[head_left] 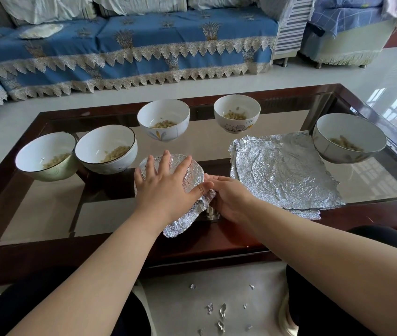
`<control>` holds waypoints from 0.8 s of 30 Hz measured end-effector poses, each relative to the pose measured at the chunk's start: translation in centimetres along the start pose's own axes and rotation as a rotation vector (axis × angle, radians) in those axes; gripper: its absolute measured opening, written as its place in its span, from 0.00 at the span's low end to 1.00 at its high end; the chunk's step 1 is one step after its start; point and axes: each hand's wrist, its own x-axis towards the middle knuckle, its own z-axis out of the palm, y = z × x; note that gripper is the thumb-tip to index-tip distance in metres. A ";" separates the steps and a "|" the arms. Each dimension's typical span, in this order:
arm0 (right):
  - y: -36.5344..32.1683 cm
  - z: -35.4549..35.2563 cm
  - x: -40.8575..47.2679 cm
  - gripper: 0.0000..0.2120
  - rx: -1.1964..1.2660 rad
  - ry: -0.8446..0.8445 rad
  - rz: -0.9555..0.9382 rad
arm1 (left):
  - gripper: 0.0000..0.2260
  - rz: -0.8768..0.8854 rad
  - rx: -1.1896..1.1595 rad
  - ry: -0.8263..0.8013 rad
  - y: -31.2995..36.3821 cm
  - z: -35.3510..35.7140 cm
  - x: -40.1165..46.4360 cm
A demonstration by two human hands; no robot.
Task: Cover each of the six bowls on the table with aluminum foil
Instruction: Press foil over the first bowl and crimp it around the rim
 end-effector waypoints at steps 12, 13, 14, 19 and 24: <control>0.5 0.4 0.5 0.08 -0.282 0.183 -0.071 | 0.44 -0.010 -0.012 0.002 0.2 0.0 -0.1; 0.6 0.4 0.6 0.07 -0.290 0.188 -0.076 | 0.44 -0.012 -0.011 0.004 0.2 0.0 -0.1; 0.7 0.5 0.7 0.06 -0.290 0.190 -0.080 | 0.44 -0.013 -0.012 0.005 0.2 0.0 0.0; 1.0 0.5 1.1 0.03 -0.328 0.258 -0.107 | 0.43 -0.017 -0.019 0.004 0.2 0.1 0.0; 1.4 0.5 1.5 0.01 -0.377 0.331 -0.121 | 0.43 -0.017 -0.022 0.006 0.2 0.1 0.0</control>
